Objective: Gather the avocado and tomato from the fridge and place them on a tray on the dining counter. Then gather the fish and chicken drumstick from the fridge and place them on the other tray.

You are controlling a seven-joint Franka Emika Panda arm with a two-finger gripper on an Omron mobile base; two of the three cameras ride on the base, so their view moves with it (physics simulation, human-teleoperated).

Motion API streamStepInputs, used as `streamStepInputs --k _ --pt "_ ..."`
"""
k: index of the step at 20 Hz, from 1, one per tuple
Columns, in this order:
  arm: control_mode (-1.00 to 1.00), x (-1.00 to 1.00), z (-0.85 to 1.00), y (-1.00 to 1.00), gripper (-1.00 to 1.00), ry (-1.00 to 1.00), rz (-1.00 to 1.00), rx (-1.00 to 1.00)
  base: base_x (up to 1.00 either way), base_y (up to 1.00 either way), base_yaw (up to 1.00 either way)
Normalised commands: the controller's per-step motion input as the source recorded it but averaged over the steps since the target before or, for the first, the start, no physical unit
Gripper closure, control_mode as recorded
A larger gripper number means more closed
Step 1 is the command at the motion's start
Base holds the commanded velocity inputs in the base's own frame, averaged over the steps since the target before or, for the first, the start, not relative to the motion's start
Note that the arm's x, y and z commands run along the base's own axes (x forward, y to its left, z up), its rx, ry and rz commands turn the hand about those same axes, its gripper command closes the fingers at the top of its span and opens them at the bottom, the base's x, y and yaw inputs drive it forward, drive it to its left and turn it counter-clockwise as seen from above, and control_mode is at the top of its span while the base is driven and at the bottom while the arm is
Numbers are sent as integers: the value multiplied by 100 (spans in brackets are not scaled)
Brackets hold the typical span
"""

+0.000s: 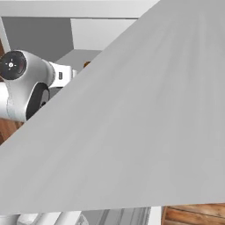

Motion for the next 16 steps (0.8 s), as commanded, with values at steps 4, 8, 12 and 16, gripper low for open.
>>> streamStepInputs --k 4,8,12,16 --pt "-100 35 -2 0 -100 -1 0 0 0 0 0" --pt "-100 58 -1 0 -100 -1 2 0 0 0 0" --pt "-100 69 0 0 -100 0 2 0 0 0 0" --pt "-100 60 -4 0 -100 0 3 0 0 0 0"
